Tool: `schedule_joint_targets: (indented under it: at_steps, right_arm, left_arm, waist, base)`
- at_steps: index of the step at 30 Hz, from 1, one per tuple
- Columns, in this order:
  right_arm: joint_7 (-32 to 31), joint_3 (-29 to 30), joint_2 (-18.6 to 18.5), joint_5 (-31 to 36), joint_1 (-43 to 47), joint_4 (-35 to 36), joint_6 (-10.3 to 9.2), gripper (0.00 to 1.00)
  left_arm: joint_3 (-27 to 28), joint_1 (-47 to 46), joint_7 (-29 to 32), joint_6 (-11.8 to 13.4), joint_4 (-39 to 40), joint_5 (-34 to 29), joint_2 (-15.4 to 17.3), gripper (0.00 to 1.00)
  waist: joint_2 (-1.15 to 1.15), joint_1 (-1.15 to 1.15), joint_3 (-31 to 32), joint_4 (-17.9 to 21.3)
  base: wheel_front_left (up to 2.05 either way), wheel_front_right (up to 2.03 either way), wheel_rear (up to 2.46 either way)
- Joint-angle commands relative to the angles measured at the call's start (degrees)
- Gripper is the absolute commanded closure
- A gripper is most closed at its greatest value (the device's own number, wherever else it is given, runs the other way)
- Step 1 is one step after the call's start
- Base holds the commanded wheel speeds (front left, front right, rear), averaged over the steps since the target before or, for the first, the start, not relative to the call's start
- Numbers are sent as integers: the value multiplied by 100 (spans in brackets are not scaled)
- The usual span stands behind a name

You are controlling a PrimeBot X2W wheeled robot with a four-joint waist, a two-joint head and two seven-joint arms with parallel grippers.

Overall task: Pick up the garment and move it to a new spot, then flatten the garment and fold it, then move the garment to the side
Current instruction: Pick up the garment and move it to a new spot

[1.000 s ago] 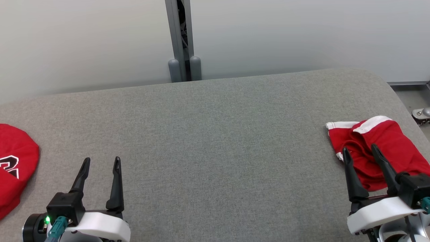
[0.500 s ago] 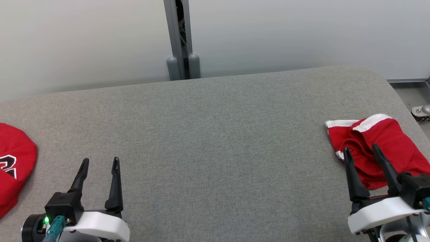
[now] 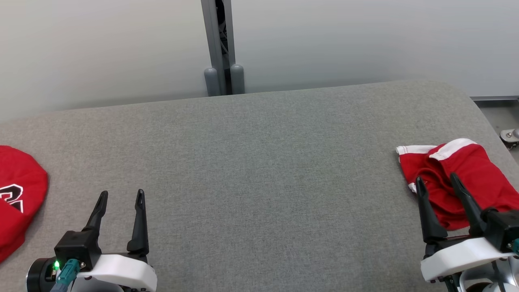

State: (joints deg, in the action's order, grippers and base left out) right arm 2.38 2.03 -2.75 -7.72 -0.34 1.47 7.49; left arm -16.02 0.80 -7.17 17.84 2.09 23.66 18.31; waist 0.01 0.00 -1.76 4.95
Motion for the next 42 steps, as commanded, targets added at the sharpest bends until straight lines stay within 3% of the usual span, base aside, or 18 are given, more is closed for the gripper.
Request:
schedule_joint_targets:
  at_steps: [1, 6, 20, 25, 42]
  right_arm:
    - [28, 45, -34, -30, 33, 27, 2, 0]
    - [2, 40, -32, -23, 78, 93, 2, 0]
    - [-76, -149, -33, -64, 128, 254, 2, 0]
    - [-49, -214, -34, -93, 116, 219, 2, 0]
    - [-43, -336, -34, -169, 101, 132, 2, 0]
  left_arm:
    - [4, -75, -37, 25, -11, 4, 17, 0]
    - [-2, -166, -87, -4, -33, 31, -3, 0]
    - [68, -206, -260, -33, -82, 176, -44, 0]
    - [103, -174, -279, -21, -52, 229, -23, 0]
    - [115, -128, -263, 106, -32, 278, -11, 0]
  waist:
    - [-1, 0, 1, -29]
    - [-1, 0, 20, -299]
    - [-1, 0, 95, -1879]
    - [-1, 0, 114, -2273]
    - [-1, 0, 146, -2530]
  base:
    - [0, 0, 0]
    - [0, 0, 0]
    - [0, 0, 0]
    - [0, 0, 0]
    - [0, 0, 0]
